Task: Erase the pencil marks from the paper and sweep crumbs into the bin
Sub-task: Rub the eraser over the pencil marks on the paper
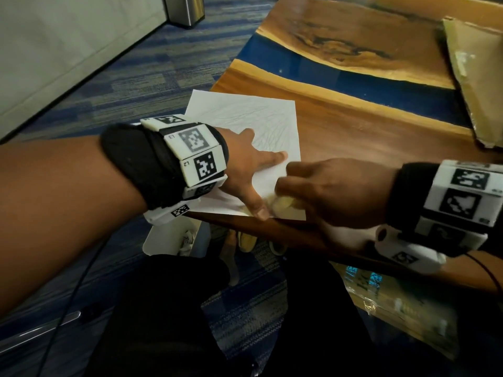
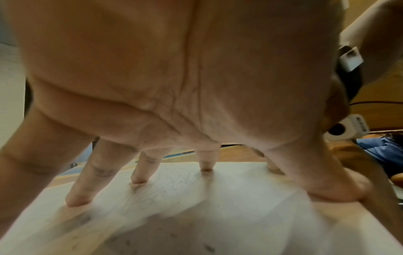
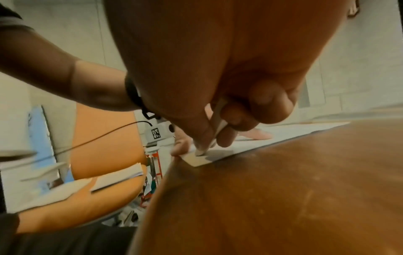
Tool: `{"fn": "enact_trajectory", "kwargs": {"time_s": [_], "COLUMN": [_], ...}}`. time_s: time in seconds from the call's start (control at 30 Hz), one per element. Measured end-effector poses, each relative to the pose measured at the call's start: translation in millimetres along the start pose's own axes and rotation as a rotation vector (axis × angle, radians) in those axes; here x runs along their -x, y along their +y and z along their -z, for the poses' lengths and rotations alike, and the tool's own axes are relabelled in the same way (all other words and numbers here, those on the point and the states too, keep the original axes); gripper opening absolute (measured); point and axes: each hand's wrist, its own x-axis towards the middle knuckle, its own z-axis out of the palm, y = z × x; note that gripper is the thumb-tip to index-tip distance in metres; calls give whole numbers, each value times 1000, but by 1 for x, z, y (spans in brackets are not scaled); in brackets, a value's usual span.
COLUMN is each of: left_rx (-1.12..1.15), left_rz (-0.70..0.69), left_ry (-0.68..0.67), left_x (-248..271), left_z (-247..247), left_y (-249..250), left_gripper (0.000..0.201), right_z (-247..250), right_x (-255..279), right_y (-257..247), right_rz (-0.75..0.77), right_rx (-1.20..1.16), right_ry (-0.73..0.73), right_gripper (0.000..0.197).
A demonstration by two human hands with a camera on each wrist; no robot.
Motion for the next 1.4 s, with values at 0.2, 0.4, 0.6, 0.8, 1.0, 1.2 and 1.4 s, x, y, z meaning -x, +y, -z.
{"fn": "enact_trajectory", "kwargs": {"time_s": [0.2, 0.4, 0.6, 0.8, 1.0, 1.2, 1.4], "left_rx": [-19, -17, -11, -5, 67, 40, -37], "left_rz": [0, -1, -5, -4, 20, 0, 23], "left_ry": [15, 22, 1, 10, 2, 37, 28], "left_x": [0, 0, 1, 2, 7, 9, 14], "left_z": [0, -1, 1, -2, -7, -5, 1], "left_y": [0, 0, 0, -1, 0, 0, 7], "left_gripper": [127, 127, 128, 128, 111, 104, 116], "right_z": [13, 8, 0, 15, 17, 8, 27], "right_x": [-2, -6, -4, -16, -13, -12, -20], "right_y": [29, 26, 5, 44, 37, 7, 51], "right_rz": [-236, -177, -88, -442, -440, -221, -551], "right_rx": [61, -39, -61, -96, -199, -278, -267], "right_ry": [-15, -4, 21, 0, 16, 1, 78], "right_gripper": [34, 33, 29, 22, 22, 23, 18]}}
